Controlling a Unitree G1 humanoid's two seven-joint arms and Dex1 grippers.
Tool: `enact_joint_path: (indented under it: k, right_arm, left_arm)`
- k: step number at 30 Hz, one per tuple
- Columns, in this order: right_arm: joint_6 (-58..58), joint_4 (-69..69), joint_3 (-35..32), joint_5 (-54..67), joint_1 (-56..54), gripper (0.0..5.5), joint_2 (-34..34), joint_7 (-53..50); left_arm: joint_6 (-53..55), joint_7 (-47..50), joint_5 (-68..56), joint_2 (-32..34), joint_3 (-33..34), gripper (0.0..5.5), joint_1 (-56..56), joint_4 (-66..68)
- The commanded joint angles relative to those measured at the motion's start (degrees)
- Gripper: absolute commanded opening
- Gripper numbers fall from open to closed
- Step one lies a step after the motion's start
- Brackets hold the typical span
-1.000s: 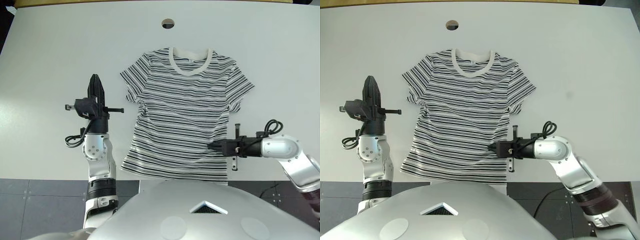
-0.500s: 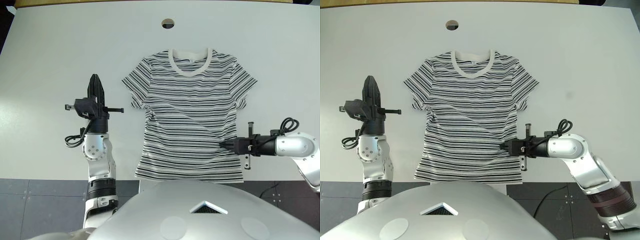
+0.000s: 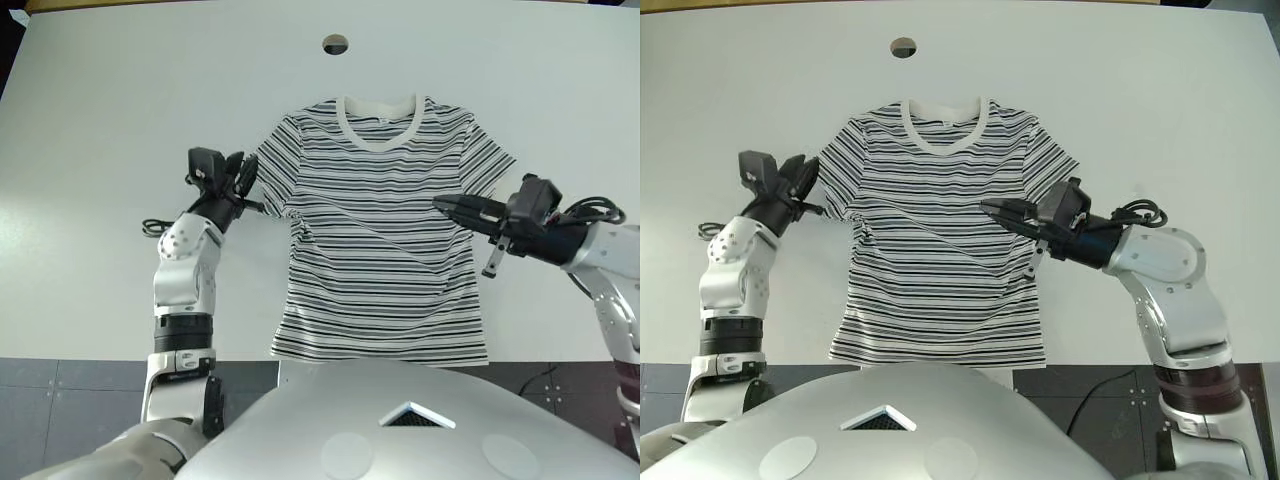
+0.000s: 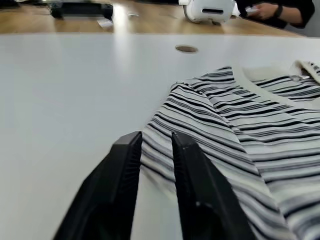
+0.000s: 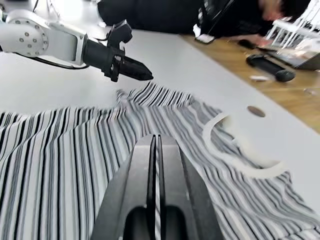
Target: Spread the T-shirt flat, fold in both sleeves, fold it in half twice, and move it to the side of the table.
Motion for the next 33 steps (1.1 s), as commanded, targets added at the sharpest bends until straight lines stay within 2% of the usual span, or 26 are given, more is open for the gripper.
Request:
enact_joint_path:
  k: [1, 11, 20, 24, 28, 33]
  right_arm:
    - [0.45, 0.37, 0.64, -1.01, -0.64, 0.1, 1.49, -0.97]
    - [-0.76, 2.44, 1.08, -3.44, -1.15, 0.1, 4.66, -2.78]
    - [-1.49, 4.18, -0.15, -4.32, -1.18, 0.1, 5.62, -4.13]
    - [0.51, 9.33, -4.0, -4.76, -5.69, 0.1, 9.02, -10.81]
    - [3.08, 17.15, -8.35, -5.93, -10.99, 0.1, 10.96, -18.22]
    - [4.22, 21.26, -9.11, -8.41, -12.54, 0.1, 11.54, -21.81]
  left_arm:
    - [6.13, 0.29, 1.66, 3.04, 0.15, 1.98, -4.87, 5.91]
    - [11.12, -7.06, 2.0, 4.18, -2.23, 2.02, -8.65, 16.45]
    - [11.1, -8.85, 2.68, 3.45, -4.49, 0.61, -6.75, 14.89]
    - [9.76, -8.62, 1.76, 2.78, -3.55, 0.12, -6.6, 14.53]
    - [8.49, -6.72, 0.26, 3.14, 0.16, 0.12, -8.09, 15.44]
    - [8.07, -5.07, -0.43, 5.04, 4.16, 0.12, -10.63, 17.89]
